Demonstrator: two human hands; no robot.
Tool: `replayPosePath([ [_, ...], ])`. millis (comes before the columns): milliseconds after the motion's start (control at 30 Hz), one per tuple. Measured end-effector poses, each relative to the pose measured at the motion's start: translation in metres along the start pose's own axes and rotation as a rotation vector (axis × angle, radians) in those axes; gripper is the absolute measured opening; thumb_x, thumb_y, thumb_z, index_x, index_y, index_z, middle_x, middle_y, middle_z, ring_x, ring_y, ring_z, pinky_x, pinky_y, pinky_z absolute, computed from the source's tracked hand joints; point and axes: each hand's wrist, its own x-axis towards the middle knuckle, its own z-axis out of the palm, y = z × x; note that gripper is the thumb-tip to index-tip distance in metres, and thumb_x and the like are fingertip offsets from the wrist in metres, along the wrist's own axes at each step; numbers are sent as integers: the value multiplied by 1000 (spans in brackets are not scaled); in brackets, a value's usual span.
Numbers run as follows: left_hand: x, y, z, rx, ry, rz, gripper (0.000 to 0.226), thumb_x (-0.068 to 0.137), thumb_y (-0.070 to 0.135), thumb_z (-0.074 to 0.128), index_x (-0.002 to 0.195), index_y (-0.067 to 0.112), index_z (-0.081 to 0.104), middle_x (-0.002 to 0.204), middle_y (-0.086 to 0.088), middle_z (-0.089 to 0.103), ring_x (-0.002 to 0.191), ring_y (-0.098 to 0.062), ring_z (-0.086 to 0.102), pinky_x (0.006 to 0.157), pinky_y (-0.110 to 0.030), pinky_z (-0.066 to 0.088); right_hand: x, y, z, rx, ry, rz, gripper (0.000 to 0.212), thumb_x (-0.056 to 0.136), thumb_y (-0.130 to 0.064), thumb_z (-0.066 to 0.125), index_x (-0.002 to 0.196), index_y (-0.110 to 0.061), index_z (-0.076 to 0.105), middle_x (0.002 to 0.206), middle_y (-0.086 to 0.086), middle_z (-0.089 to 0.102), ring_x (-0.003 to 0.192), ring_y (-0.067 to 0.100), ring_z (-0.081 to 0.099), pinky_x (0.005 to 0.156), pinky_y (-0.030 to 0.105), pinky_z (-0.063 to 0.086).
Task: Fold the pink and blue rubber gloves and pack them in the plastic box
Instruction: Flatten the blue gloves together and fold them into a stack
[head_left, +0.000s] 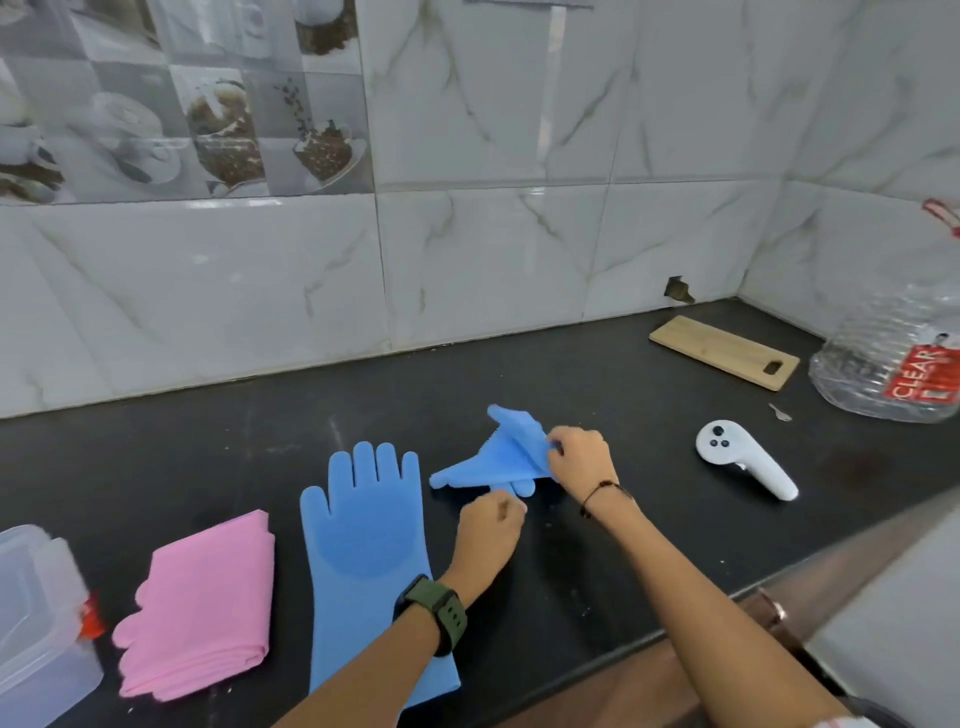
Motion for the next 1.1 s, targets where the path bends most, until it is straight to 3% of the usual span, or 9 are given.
replayPosePath([
  [133, 3, 15, 4, -716, -379, -492, 62, 95, 53, 35, 104, -1, 62, 98, -18, 69, 90, -27, 68, 81, -34, 55, 1, -21, -20, 710, 43, 196, 24, 78, 10, 46, 59, -4, 46, 72, 14, 46, 64, 28, 64, 51, 27, 57],
  [333, 13, 38, 6, -1383, -430, -562, 87, 89, 62, 38, 141, -7, 27, 127, -30, 52, 113, -38, 55, 97, -49, 45, -29, -44, -39, 1368, 75, 470, 41, 82, 14, 47, 53, -12, 34, 65, 6, 39, 66, 21, 55, 58, 26, 60],
  [433, 11, 48, 8, -1578, -337, -560, 72, 92, 51, 45, 139, -3, 36, 111, -26, 63, 96, -29, 60, 76, -44, 59, -63, -41, -41, 1546, 119, 600, 33, 83, 15, 48, 59, -7, 43, 73, 8, 48, 76, 21, 60, 52, 23, 59],
  [533, 7, 52, 19, -1567, -206, -536, 57, 93, 37, 50, 135, -1, 40, 132, -23, 53, 113, -36, 57, 86, -46, 55, -100, -34, -41, 1702, 174, 697, 26, 84, 17, 45, 67, -2, 48, 77, 9, 50, 74, 18, 56, 54, 28, 60],
  [667, -12, 48, 43, -1412, -128, -510, 47, 86, 43, 54, 113, 6, 57, 109, -19, 65, 101, -37, 62, 89, -48, 52, -143, -29, -36, 1776, 240, 764, 29, 84, 21, 41, 66, -1, 48, 73, 10, 56, 69, 19, 57, 77, 39, 58],
  [767, -25, 35, 50, -1329, -90, -472, 43, 82, 43, 54, 108, 10, 64, 106, -17, 67, 98, -37, 64, 92, -49, 50, -172, -24, -30, 1807, 245, 771, 28, 85, 21, 39, 72, 3, 56, 79, 11, 68, 75, 23, 64, 54, 29, 60],
  [867, -29, 23, 44, -1275, -17, -376, 28, 82, 27, 52, 104, 15, 64, 93, -11, 69, 83, -31, 65, 76, -40, 54, -198, -12, -23, 1797, 203, 810, 22, 86, 18, 42, 81, 3, 58, 74, 11, 73, 73, 28, 68, 50, 28, 59],
  [967, -31, 22, 25, -1276, -33, -381, 19, 82, 16, 52, 95, 14, 64, 75, -6, 72, 69, -27, 65, 63, -34, 54, -212, 8, -13, 1843, 209, 875, 14, 91, 1, 45, 99, 6, 56, 84, 22, 69, 75, 36, 68, 58, 39, 60],
  [1100, -35, 29, -12, -1210, -16, -389, 16, 80, 16, 57, 93, 11, 64, 81, -9, 65, 71, -27, 61, 64, -33, 52, -197, 27, 0, 1870, -28, 854, 52, 97, -40, 37, 111, 7, 56, 105, 26, 66, 95, 37, 64, 77, 44, 56],
])
